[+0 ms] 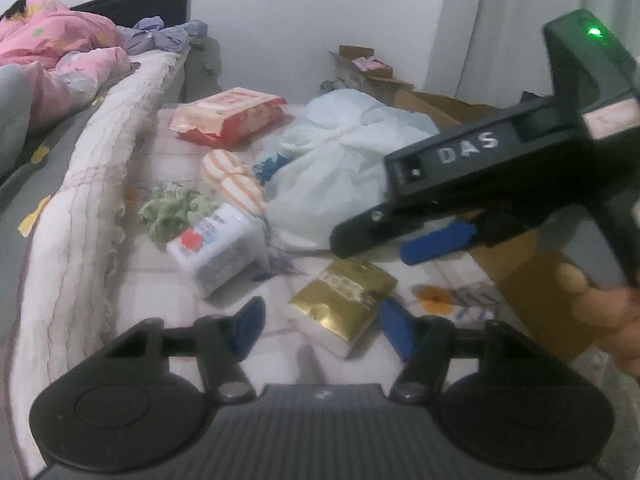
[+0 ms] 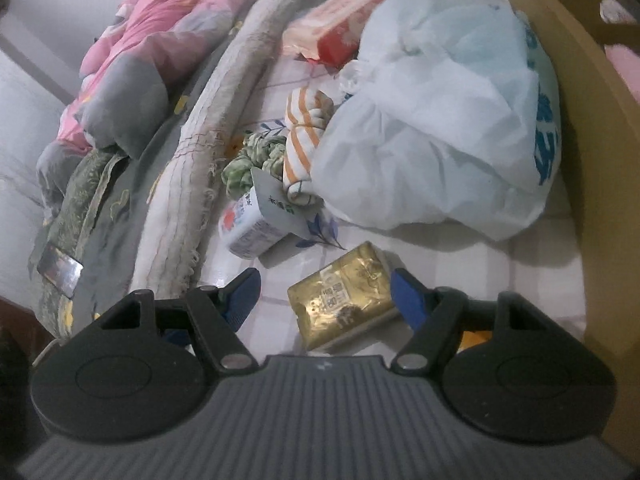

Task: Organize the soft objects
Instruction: 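Move the right tool back toward the white wipe tub on the bed, then close the right gripper on the white wipe tub and lift it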

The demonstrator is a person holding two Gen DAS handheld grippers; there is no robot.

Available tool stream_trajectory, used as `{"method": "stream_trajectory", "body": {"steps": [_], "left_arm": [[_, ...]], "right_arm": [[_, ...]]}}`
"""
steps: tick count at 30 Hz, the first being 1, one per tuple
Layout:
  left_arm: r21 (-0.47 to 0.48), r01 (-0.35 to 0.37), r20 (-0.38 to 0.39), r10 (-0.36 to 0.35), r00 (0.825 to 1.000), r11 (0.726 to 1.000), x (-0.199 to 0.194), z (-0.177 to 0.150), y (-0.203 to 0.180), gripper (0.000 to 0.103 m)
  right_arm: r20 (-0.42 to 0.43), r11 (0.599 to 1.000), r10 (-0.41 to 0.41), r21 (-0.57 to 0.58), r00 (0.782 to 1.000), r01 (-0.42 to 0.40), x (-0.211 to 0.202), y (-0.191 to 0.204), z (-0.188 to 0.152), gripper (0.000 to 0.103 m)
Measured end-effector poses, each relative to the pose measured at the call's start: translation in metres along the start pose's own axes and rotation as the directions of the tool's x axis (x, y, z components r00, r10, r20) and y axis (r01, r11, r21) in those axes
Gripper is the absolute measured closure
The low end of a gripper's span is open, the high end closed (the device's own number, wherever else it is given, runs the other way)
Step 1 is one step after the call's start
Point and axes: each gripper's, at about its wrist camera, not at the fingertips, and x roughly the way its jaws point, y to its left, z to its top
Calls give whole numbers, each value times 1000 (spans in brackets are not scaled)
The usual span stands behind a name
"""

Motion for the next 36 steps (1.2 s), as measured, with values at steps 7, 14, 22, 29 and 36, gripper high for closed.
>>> {"method": "stream_trajectory", "body": {"steps": [7,14,22,29,36], "left_arm": [[-27,-66,80,68,994,997,-6,13,20,42],[-69,-116,45,119,992,991,15,28,45,52],[-91,-103,18,105,994,991,28,31,54,56],[-86,-105,27,108,994,991,28,28,51,56],[-109,-97,32,101,994,989,24,26,55,56]], "right_arm": [[26,991,130,28,991,-131,-1,12,18,37],[31,985,171,22,985,-172,37,38,46,52],[-40,990,136,47,990,-134,86,41,64,57],[-67,984,173,62,983,-169,85,42,62,56],[-66,977,210,52,975,-207,75,51,61,56]]}}
